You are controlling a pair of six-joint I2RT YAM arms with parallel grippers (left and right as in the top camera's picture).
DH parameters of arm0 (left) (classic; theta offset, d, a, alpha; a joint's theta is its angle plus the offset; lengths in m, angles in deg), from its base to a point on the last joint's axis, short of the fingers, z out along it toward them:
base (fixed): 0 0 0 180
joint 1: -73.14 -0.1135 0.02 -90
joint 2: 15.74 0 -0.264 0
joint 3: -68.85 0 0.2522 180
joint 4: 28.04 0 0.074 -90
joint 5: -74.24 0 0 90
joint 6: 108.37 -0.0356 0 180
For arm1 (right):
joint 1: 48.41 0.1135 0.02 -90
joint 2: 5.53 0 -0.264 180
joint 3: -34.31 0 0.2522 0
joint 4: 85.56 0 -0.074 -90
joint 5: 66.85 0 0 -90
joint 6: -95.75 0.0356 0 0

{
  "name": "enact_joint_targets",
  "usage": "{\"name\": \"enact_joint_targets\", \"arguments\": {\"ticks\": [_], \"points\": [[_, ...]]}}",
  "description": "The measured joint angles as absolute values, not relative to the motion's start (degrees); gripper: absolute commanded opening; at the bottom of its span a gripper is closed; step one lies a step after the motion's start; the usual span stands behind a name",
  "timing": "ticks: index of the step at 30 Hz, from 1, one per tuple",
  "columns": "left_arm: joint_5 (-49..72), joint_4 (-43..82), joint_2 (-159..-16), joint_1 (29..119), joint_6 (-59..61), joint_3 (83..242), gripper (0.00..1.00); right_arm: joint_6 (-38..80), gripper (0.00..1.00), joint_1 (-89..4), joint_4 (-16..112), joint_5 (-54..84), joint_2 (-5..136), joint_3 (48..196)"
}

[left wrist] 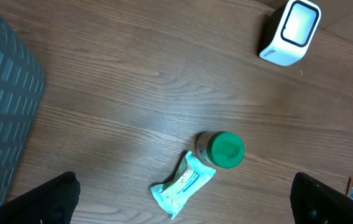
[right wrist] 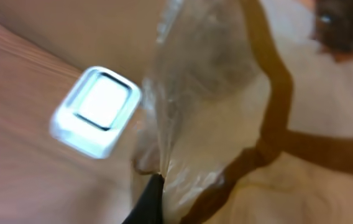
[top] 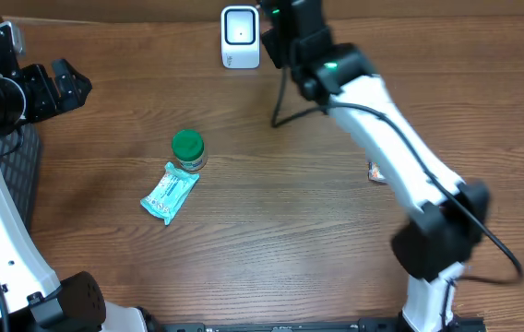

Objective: Scan the item barcode
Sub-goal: 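Hold the pouch in front of the white scanner window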

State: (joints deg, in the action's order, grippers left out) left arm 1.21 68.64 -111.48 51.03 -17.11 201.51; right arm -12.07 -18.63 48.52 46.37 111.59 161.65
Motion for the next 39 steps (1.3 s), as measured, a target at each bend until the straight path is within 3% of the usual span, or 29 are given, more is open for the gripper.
{"name": "enact_joint_targets", "arguments": {"ticks": [9, 16, 32, 39], "points": [[1.21, 68.66, -111.48, 51.01, -17.11, 201.51, 1.0, -28.86, 0.04, -18.0, 67.29, 63.61, 123.61, 161.63], [1.21, 68.66, -111.48, 51.03, -17.11, 201.51, 1.0, -38.17, 0.04, -17.56, 68.04, 67.57, 128.92, 161.63], [1.21, 68.66, -111.48, 51.03, -17.11, 201.51, 1.0, -45.01, 0.04, -15.75, 70.92, 68.64, 130.06, 161.63], [1.21, 68.64, -111.48, 51.01, -17.11, 201.51, 1.0, -54.5, 0.04, -15.75, 79.53, 69.17, 132.83, 161.63]]}}
